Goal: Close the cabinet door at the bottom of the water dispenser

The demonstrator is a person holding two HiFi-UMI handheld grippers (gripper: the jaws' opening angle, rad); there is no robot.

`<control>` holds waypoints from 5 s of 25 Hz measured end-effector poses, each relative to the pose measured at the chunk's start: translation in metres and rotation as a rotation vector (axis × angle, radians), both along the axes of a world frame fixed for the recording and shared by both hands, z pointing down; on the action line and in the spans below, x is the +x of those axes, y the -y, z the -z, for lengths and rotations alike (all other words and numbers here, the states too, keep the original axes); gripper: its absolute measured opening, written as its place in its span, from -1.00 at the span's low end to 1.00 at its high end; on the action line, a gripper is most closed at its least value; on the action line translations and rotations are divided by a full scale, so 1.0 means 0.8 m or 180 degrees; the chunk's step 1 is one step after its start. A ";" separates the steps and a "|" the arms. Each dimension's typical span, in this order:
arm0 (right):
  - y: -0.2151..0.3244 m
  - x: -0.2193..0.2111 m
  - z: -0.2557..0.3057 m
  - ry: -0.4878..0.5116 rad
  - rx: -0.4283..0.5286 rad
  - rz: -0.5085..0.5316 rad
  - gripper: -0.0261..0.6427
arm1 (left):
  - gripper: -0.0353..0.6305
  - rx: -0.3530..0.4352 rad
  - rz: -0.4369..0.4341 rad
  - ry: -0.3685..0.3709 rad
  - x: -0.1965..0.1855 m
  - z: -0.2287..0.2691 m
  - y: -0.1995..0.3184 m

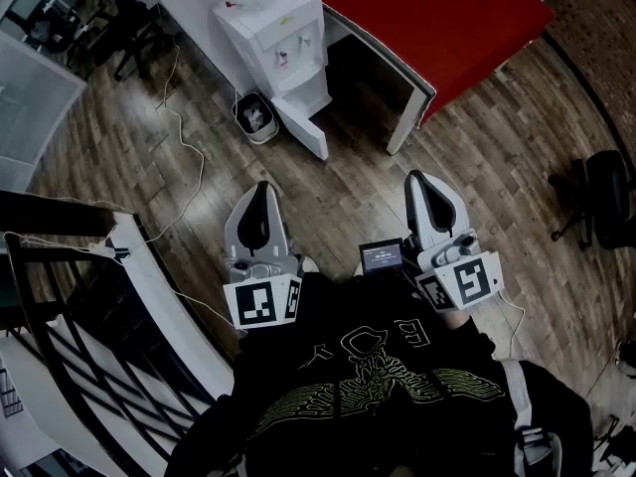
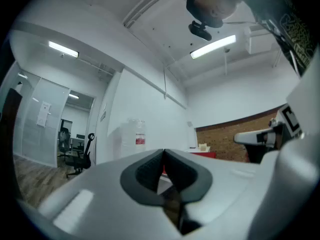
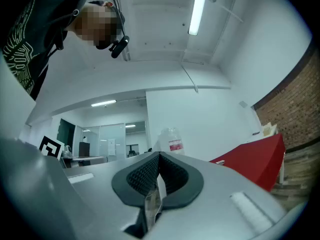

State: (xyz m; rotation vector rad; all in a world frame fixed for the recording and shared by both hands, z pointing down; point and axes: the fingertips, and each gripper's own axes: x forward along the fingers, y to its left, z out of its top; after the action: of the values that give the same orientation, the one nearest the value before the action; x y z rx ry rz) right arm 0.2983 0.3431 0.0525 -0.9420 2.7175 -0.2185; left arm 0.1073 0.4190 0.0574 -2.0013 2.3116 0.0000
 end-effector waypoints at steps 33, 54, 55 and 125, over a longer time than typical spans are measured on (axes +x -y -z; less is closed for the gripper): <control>0.264 -0.317 -0.050 -0.0577 -0.0029 0.0001 -0.93 | -0.87 -0.0154 -0.0050 0.0013 -0.297 -0.064 0.279; 0.469 -0.408 -0.213 -0.0729 -0.0021 0.0655 -0.93 | -0.87 -0.1164 0.0185 -0.0618 -0.341 -0.304 0.500; 0.477 -0.412 -0.235 -0.0774 -0.0050 0.0650 -0.93 | -0.87 -0.1264 0.0186 -0.0674 -0.345 -0.330 0.506; 0.485 -0.390 -0.608 -0.1378 -0.1047 0.0323 -0.93 | -0.76 -0.2444 0.0448 -0.3177 -0.367 -0.862 0.640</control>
State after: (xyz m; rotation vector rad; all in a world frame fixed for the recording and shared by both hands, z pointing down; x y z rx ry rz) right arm -0.0134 -0.0447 0.5389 -1.0369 3.1985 -0.5544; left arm -0.1865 -0.0928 0.7471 -2.5496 3.4754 0.1616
